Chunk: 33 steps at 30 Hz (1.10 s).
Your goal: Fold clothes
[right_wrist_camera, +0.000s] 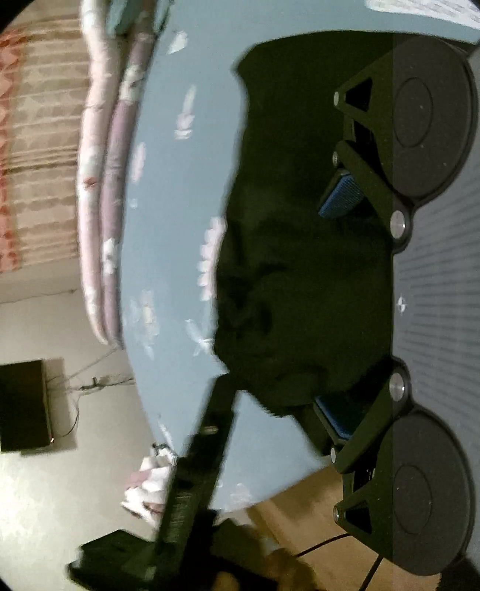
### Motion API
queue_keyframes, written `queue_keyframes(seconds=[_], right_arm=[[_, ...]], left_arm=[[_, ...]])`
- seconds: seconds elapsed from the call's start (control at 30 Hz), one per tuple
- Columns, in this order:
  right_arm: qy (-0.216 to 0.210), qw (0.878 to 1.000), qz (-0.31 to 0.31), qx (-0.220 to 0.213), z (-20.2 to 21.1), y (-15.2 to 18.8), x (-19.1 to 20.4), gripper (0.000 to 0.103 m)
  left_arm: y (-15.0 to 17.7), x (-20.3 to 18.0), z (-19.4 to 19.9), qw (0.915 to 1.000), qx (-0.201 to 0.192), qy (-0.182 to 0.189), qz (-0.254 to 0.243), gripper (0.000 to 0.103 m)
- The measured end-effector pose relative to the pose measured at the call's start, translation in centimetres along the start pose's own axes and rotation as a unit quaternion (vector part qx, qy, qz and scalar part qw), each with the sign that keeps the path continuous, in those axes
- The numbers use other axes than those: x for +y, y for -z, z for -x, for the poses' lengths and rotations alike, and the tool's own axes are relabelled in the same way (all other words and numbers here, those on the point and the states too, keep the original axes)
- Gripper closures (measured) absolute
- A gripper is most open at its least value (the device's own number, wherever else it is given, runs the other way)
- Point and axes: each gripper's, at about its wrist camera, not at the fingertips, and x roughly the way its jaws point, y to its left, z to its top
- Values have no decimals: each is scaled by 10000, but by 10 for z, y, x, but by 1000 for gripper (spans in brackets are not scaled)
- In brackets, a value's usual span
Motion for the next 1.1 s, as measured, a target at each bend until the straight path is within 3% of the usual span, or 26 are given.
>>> queue_keyframes(seconds=[0.1, 0.3, 0.5, 0.63, 0.93, 1.1], right_arm=[[87, 9992, 398, -38, -10, -16, 3, 0], [28, 9993, 155, 342, -50, -4, -11, 0], [145, 9993, 132, 308, -36, -5, -7, 0], [504, 9987, 112, 10, -7, -4, -11, 0], [1152, 9933, -66, -43, 20, -13, -73, 0], [1121, 9935, 98, 166, -10, -36, -124, 0]], left_arm=[[0, 1, -2, 10000, 25, -7, 19, 20], [1, 3, -5, 10000, 76, -20, 56, 20], [1, 5, -9, 9999, 127, -33, 93, 20], [0, -1, -13, 9998, 134, 109, 20, 20], [-1, -16, -22, 9995, 165, 256, -86, 20], [-1, -7, -17, 9998, 113, 138, 39, 20]])
